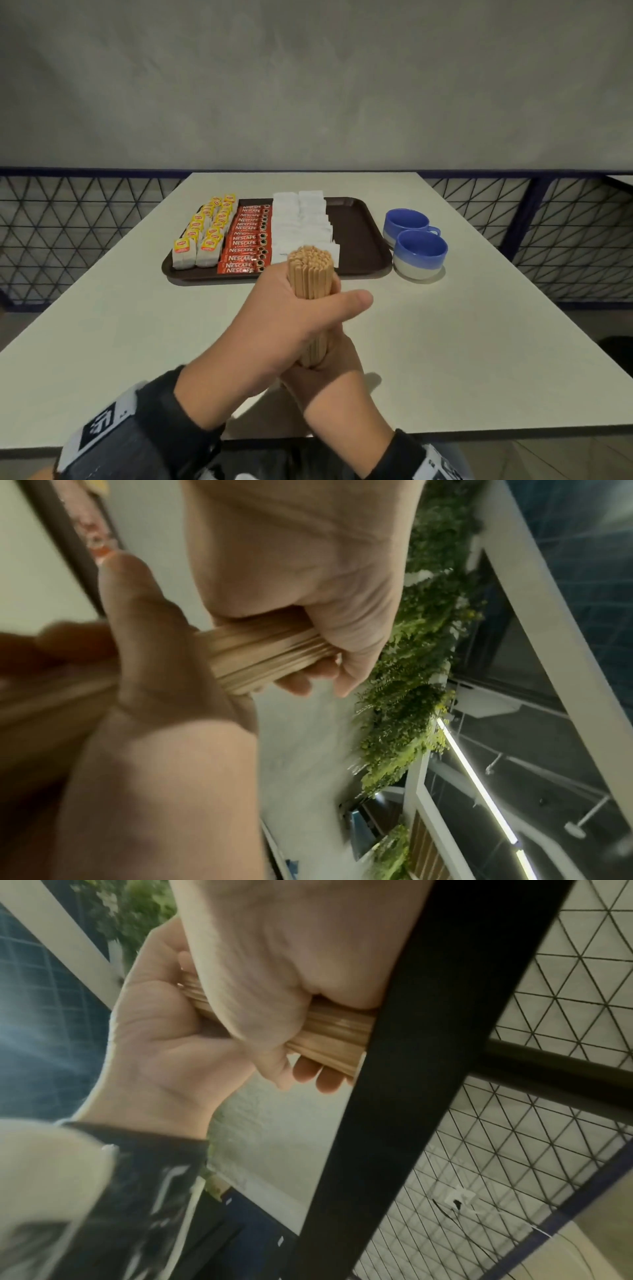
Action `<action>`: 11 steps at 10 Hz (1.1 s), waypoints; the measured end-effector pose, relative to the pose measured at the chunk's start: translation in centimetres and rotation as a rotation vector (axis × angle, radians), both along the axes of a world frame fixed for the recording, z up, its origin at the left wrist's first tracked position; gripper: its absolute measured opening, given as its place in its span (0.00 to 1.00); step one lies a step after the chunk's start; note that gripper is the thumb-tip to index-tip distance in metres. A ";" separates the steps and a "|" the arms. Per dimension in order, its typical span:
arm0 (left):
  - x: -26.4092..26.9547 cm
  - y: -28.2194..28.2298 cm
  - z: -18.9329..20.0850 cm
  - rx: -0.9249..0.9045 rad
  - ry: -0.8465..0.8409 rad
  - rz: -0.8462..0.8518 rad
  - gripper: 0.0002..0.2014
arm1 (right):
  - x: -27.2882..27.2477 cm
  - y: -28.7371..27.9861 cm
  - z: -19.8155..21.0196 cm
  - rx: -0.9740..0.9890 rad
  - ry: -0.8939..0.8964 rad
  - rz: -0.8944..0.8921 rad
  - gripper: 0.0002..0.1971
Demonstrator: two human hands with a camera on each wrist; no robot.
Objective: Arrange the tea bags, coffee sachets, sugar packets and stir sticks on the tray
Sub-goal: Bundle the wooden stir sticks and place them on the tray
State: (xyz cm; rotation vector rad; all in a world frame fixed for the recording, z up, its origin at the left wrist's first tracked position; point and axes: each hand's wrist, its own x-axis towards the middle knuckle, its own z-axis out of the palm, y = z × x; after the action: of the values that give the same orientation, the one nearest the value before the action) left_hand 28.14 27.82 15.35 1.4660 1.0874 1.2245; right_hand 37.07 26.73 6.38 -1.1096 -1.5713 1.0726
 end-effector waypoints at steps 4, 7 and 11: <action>-6.4 5.1 4.8 0.218 -0.388 0.147 0.20 | 7.6 10.1 8.4 -0.065 -0.403 -0.039 0.08; -7.6 5.5 2.9 0.255 -0.235 0.135 0.18 | 4.0 18.8 6.8 -0.131 -0.859 -0.162 0.19; -7.7 7.9 2.0 0.205 -0.256 0.113 0.17 | 3.0 20.3 6.0 -0.107 -0.972 -0.121 0.29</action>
State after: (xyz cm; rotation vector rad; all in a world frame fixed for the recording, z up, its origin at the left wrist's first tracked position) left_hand 20.47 35.74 17.38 1.3657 0.9021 1.5944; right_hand 40.05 47.07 12.38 -1.9430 -2.1336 0.5294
